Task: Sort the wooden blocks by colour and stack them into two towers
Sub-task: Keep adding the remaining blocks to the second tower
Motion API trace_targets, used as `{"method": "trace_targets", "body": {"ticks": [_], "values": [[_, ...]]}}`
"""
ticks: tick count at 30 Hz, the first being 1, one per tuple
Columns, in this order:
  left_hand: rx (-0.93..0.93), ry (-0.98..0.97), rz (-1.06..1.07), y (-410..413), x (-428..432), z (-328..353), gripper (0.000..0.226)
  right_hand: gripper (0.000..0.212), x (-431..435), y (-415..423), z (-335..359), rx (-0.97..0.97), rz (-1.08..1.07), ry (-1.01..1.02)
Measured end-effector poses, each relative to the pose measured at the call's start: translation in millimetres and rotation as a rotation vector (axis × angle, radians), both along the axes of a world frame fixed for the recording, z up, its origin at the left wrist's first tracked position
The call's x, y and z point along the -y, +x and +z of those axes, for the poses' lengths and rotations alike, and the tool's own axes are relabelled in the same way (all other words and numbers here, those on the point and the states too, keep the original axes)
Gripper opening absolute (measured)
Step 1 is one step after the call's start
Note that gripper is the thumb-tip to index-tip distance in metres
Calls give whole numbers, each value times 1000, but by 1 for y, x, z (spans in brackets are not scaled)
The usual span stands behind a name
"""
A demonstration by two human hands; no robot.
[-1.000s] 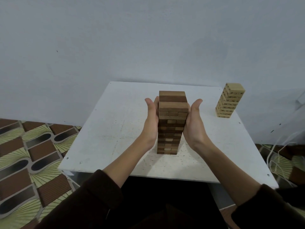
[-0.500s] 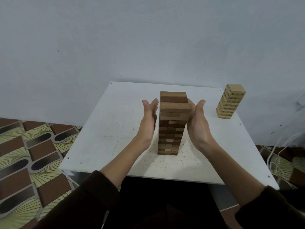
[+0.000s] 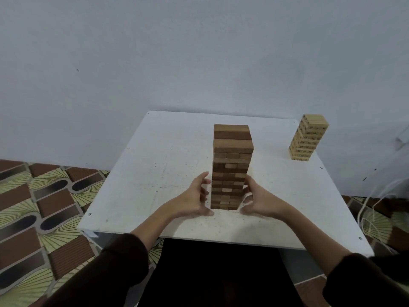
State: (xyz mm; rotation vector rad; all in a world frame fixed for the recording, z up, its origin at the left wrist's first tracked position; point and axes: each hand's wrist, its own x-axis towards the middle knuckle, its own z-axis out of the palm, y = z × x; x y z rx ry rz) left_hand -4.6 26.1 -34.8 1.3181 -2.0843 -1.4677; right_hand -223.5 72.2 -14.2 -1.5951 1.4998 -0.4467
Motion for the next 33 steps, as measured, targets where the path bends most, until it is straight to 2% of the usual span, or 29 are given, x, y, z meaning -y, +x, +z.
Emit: {"method": "trace_targets", "body": {"ticks": [4,7,17,33], "values": [[-56,-50,-25,-6,3,-7,117,99,2,9,-2,41,12,-42],[-106,-73,-26,-11,4,-11,118,104,4,13,-4,91,6,-71],[-167,-106,36,-15,6,-16,114,103,10,13,-19,169,-3,-164],[-171,-105,79,-13,6,-21,119,101,11,14,-23,197,-22,-167]]}}
